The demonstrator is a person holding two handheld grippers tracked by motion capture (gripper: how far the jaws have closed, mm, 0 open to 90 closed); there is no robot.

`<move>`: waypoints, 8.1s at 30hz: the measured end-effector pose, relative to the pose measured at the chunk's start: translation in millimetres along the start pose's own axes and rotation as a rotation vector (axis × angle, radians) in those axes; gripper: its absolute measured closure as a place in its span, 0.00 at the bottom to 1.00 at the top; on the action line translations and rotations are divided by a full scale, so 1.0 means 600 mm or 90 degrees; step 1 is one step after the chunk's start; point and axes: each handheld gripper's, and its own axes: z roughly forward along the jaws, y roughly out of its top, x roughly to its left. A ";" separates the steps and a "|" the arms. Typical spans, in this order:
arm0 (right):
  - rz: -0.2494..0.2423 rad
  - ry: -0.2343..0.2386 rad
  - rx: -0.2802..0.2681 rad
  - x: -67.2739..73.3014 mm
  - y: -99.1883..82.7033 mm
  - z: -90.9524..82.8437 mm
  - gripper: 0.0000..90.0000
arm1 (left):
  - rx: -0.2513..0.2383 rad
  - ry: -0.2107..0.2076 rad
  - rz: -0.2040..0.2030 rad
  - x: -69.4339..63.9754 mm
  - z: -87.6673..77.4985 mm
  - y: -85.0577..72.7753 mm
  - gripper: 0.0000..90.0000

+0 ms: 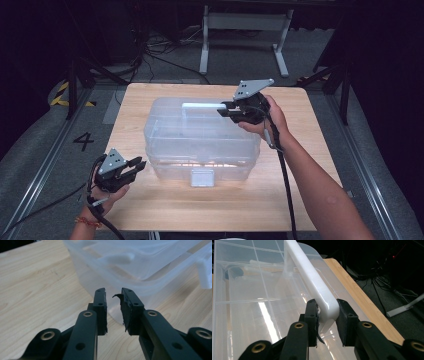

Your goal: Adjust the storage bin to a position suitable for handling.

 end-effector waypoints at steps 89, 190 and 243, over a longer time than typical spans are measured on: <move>0.070 -0.152 -0.043 0.060 -0.240 -0.097 0.42 | -0.052 0.010 0.026 -0.015 -0.010 0.080 0.89; 0.140 -0.315 -0.213 -0.063 -0.120 -0.063 0.90 | 0.141 0.012 -0.049 0.026 0.047 -0.105 0.19; 0.195 -0.302 -0.182 -0.146 -0.095 -0.024 0.92 | 0.142 0.010 -0.048 0.027 0.047 -0.106 0.19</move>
